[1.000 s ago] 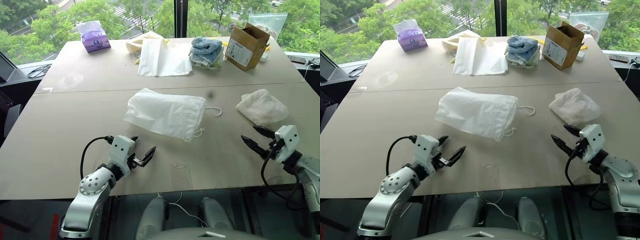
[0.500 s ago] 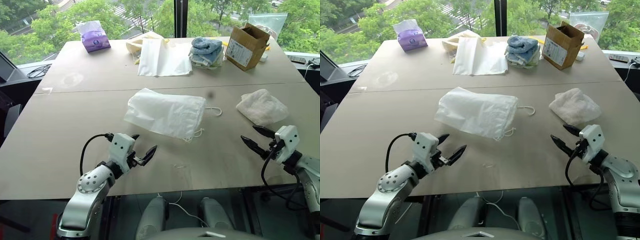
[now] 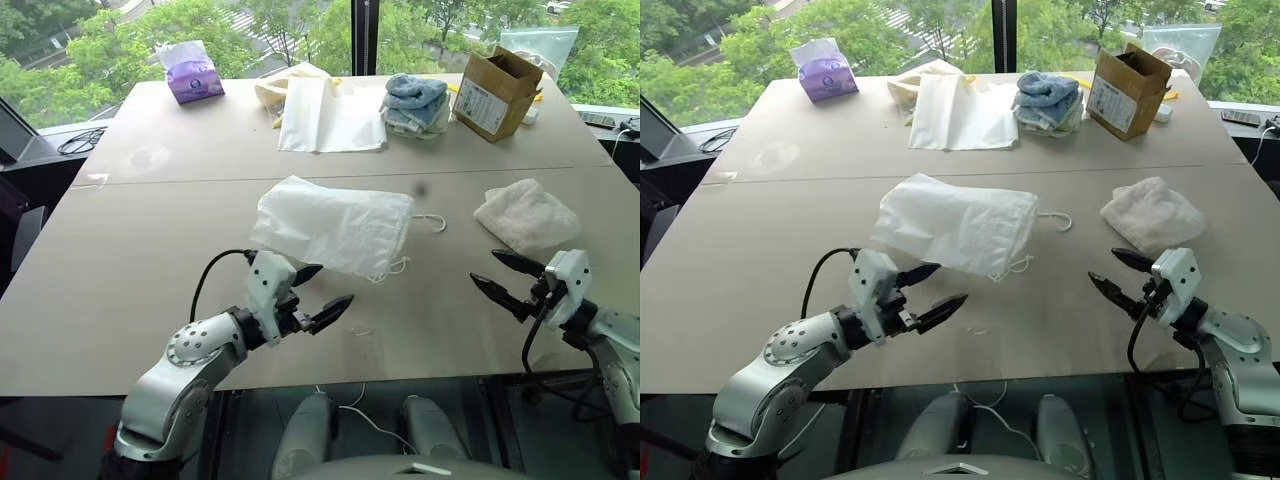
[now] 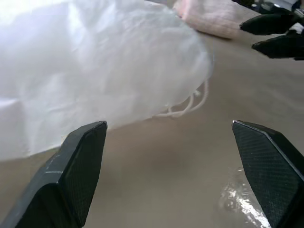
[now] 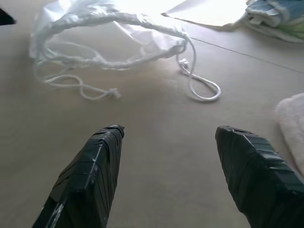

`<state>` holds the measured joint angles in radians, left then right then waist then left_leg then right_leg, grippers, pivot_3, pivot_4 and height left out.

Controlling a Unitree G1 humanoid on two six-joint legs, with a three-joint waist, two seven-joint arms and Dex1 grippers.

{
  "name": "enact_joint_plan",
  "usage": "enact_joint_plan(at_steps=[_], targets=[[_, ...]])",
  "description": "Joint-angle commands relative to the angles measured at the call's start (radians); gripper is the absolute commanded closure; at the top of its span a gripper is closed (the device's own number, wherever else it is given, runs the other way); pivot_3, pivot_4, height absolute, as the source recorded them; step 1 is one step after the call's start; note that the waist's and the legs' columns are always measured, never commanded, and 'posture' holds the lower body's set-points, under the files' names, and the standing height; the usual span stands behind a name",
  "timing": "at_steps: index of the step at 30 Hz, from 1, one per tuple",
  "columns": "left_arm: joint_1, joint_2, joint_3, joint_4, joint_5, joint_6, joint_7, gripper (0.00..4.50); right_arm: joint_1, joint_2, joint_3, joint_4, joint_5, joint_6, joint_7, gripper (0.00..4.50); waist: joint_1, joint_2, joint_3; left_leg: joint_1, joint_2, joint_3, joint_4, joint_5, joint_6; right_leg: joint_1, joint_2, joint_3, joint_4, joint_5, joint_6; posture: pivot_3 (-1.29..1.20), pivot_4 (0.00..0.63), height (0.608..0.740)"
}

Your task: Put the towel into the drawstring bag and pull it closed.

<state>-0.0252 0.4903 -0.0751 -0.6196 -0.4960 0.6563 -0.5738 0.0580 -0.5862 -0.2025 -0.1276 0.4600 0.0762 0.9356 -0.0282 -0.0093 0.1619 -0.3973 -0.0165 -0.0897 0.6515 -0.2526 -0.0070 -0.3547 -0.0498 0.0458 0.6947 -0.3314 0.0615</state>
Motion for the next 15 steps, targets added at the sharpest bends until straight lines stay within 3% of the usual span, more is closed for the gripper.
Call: enact_joint_plan(at_steps=[1, 8, 15], targets=[[-0.105, -0.019, -0.070, -0.020, 0.023, 0.067, 0.046, 0.19, 0.003, -0.019, -0.010, -0.125, 0.093, 0.056, 0.031, 1.17, 0.000, 0.000, 0.000, 0.000, 0.000, 0.000, 0.000, 0.000, 0.000, 0.000, 0.000, 0.000, 0.000, 0.000, 0.000, 0.00, 0.150, 0.740], [-0.301, -0.062, -0.192, 0.069, 0.097, 0.129, 0.089, 0.19, 0.014, -0.028, -0.017, -0.260, 0.183, 0.121, 0.039, 1.17, -0.002, -0.001, 0.000, 0.000, 0.000, -0.001, 0.000, 0.000, 0.000, 0.001, 0.001, 0.000, -0.001, 0.000, 0.000, 0.00, 0.150, 0.740], [-0.330, -0.149, -0.285, 0.078, 0.239, 0.187, 0.254, 0.19, 0.051, -0.064, -0.033, -0.321, 0.182, 0.164, 0.025, 1.17, 0.007, -0.002, 0.001, 0.000, 0.000, -0.001, 0.000, 0.000, 0.000, 0.001, 0.001, 0.000, -0.001, 0.000, 0.000, 0.00, 0.150, 0.740]])
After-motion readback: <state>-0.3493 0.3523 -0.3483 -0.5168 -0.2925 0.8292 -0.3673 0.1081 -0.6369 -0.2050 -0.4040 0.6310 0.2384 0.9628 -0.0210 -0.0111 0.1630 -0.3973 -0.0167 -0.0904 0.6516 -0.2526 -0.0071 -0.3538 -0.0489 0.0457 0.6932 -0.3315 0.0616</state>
